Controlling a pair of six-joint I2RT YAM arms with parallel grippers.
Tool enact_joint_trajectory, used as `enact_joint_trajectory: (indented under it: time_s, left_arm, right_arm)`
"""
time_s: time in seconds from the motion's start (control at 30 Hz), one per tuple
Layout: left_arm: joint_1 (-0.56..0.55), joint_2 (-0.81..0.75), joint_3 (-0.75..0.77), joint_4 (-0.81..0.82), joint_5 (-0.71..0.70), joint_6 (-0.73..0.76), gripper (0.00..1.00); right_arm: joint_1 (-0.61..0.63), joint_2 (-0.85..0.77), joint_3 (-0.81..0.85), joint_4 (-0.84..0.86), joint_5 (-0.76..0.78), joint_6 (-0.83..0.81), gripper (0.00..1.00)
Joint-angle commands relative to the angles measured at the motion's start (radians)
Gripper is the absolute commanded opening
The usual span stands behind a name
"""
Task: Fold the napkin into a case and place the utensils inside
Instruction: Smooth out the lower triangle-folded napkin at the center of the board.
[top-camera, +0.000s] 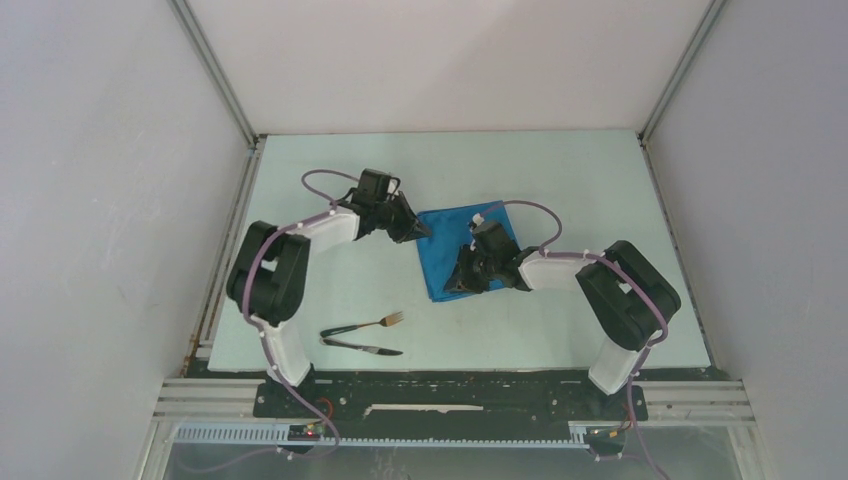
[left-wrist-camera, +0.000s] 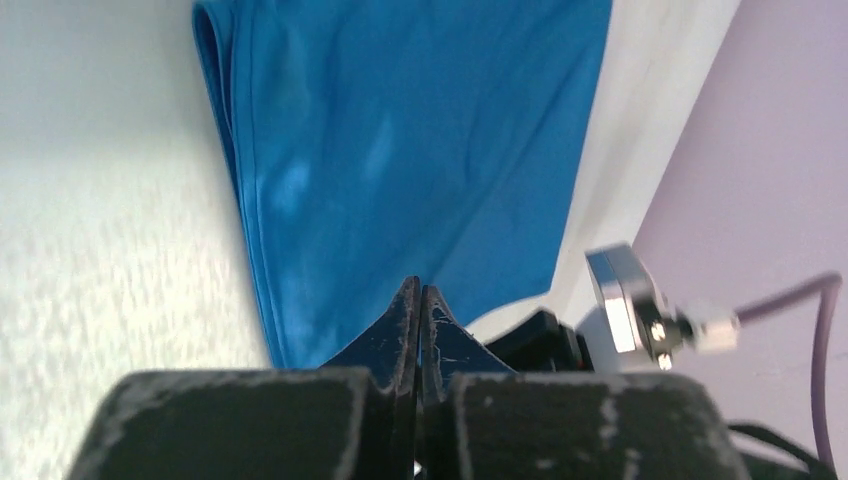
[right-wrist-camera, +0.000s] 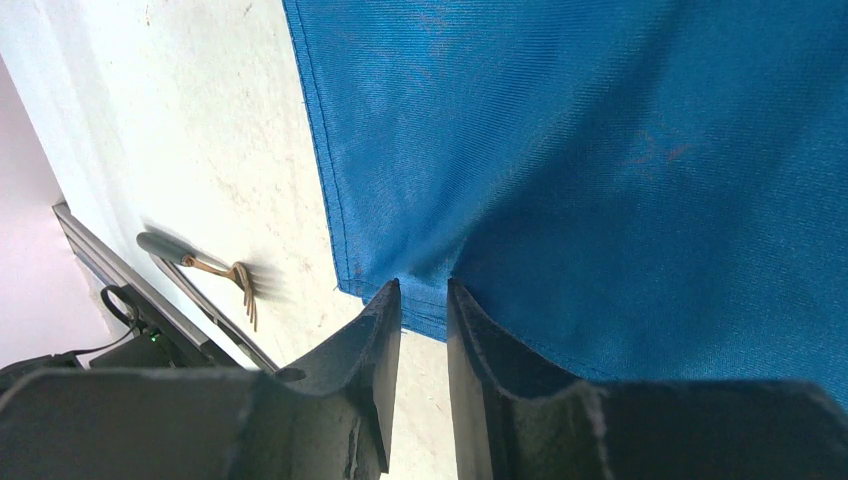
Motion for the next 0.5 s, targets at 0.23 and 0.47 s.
enact_joint_trajectory:
  time_s: [0.23, 0.47]
  left_arm:
    - [0.075, 0.223, 0.138, 0.085, -0.076, -0.043, 0.00]
    - [0.106, 0.333, 0.184, 0.145, -0.014, -0.063, 0.00]
  right_arm:
    - [-0.005, -0.004, 0.010, -0.032, 0.002, -0.045, 0.32]
    - [-0.002, -0.004, 0.010, -0.035, 0.001, -0.048, 0.32]
